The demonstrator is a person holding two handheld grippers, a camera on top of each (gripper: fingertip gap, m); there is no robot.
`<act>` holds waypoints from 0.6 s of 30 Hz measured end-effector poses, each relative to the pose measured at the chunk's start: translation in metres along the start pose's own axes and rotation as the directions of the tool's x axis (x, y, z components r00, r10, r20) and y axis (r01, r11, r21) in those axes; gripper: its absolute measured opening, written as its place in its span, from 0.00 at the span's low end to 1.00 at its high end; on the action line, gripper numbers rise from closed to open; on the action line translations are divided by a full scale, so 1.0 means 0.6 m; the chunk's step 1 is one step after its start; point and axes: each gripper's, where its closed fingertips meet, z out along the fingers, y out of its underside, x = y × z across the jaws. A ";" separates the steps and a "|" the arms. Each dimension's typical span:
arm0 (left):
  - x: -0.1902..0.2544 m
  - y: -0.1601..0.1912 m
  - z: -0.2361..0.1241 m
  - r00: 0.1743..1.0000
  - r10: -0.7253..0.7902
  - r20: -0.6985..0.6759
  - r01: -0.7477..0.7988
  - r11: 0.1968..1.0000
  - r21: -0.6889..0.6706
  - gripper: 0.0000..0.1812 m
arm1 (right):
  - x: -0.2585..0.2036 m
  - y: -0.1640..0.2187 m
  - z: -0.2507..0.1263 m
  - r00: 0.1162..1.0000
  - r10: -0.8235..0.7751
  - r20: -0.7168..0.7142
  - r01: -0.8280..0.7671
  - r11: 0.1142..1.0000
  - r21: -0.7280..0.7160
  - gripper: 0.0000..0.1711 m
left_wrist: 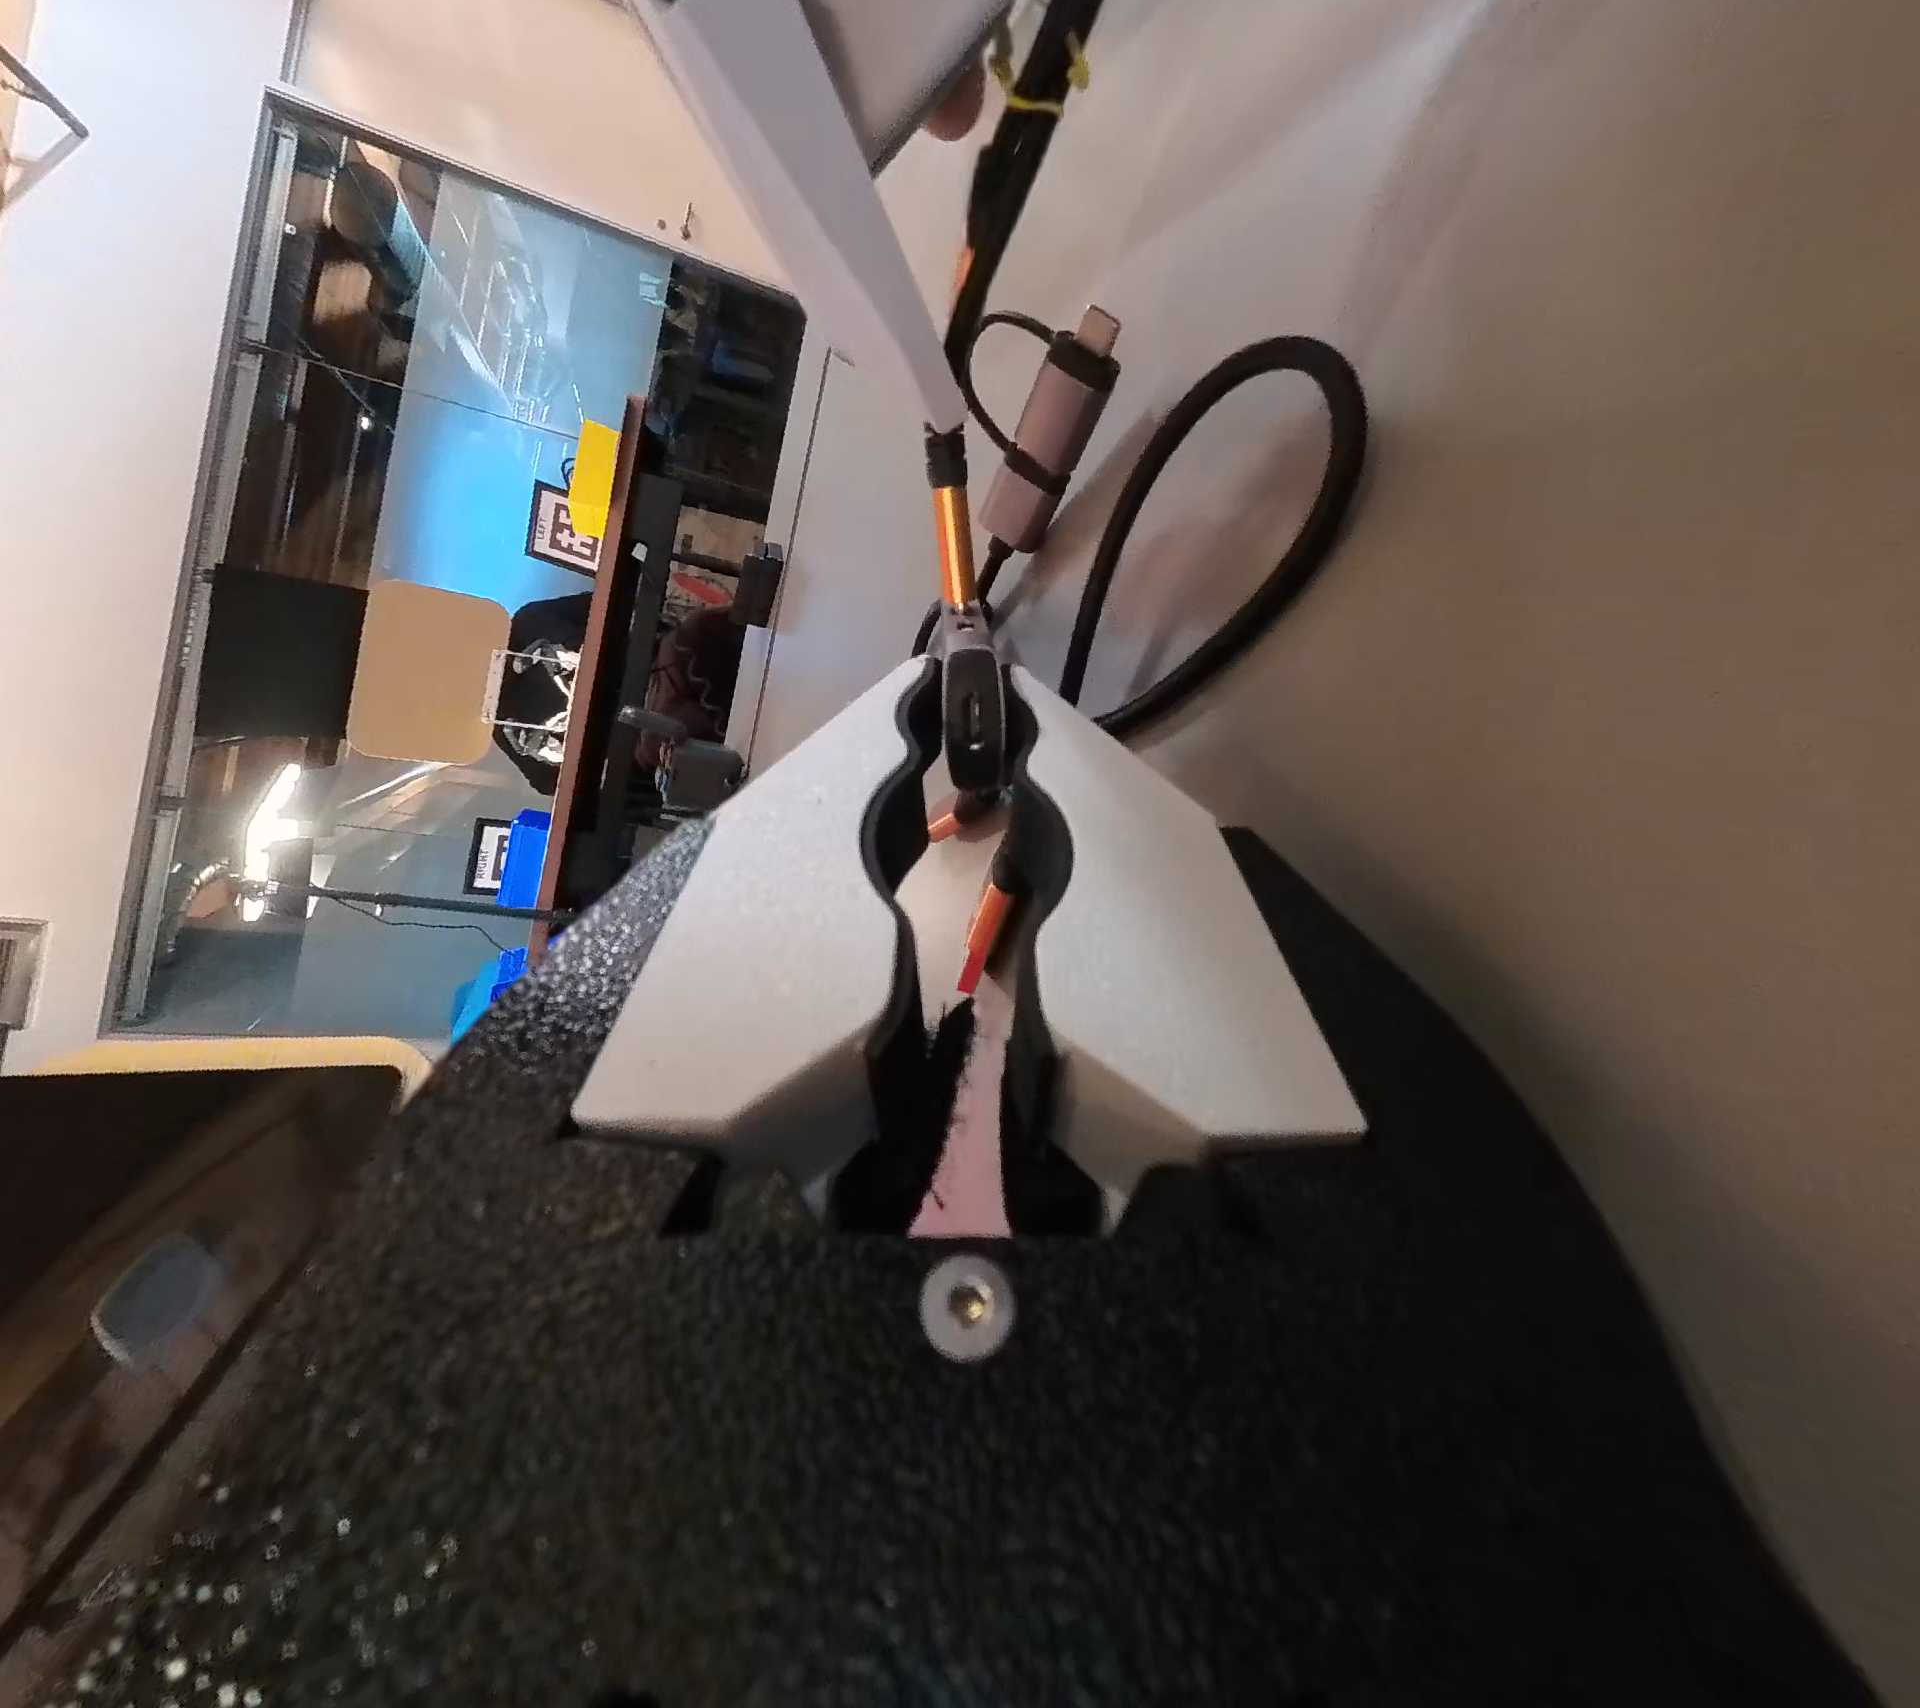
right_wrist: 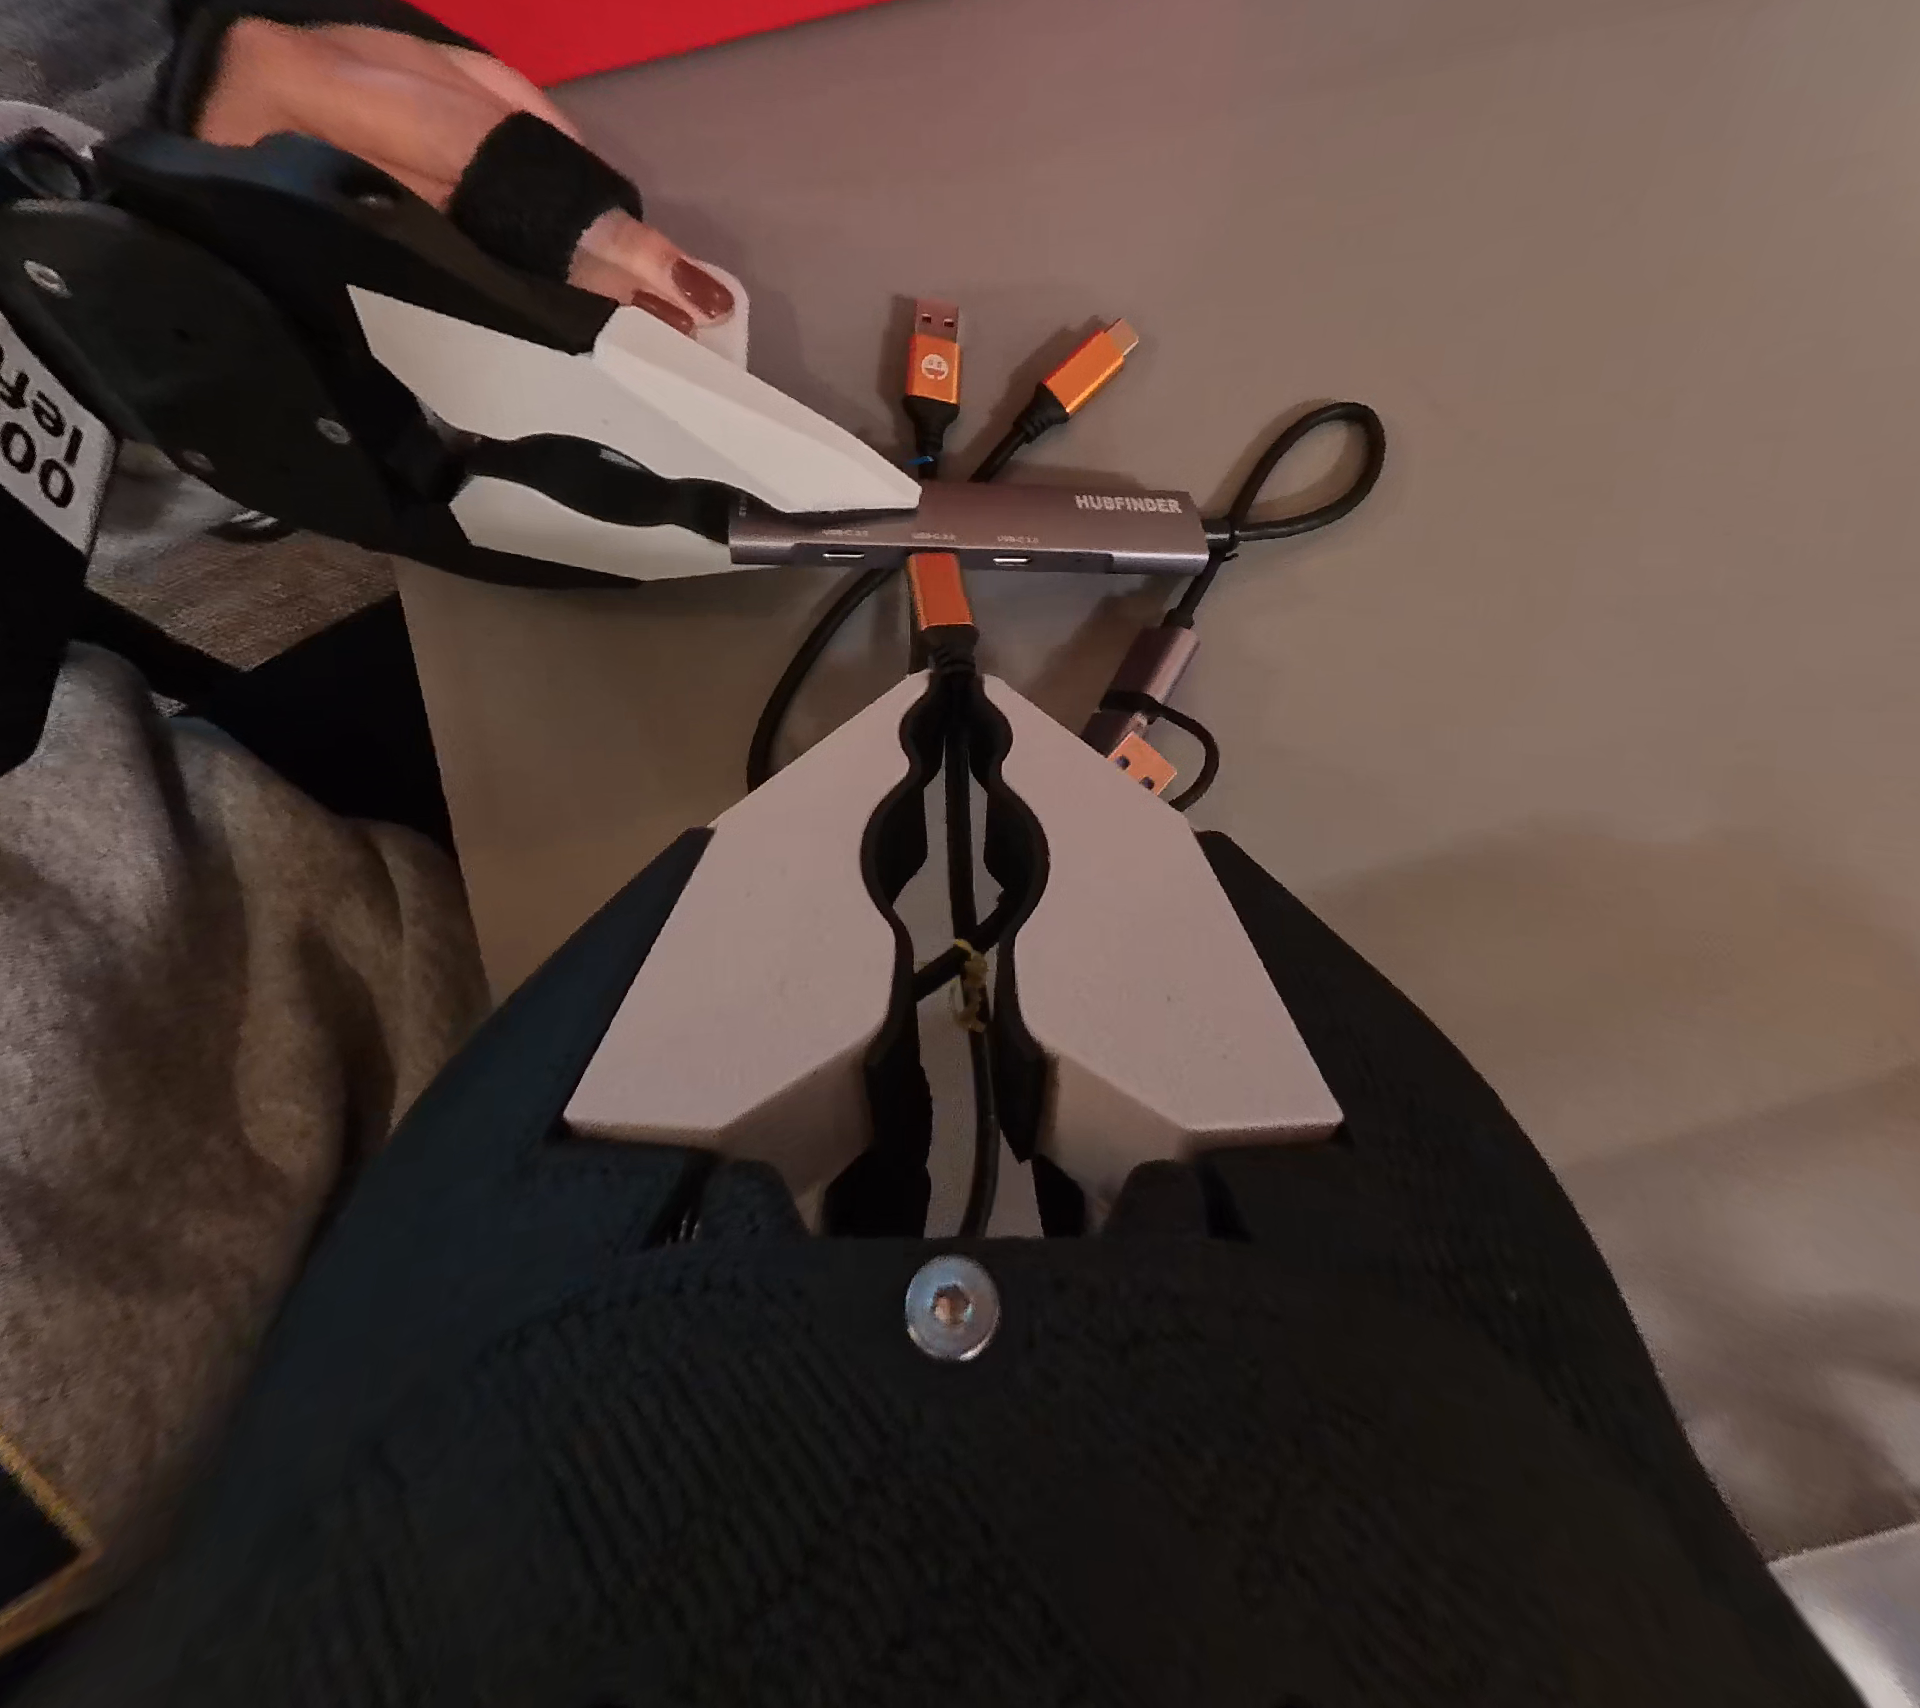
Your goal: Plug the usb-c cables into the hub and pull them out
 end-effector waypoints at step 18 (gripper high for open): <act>0.004 0.010 0.003 1.000 0.014 0.002 -0.014 0.998 -0.055 0.04 | 0.000 -0.005 0.011 0.999 -0.040 -0.025 0.041 0.999 0.022 0.00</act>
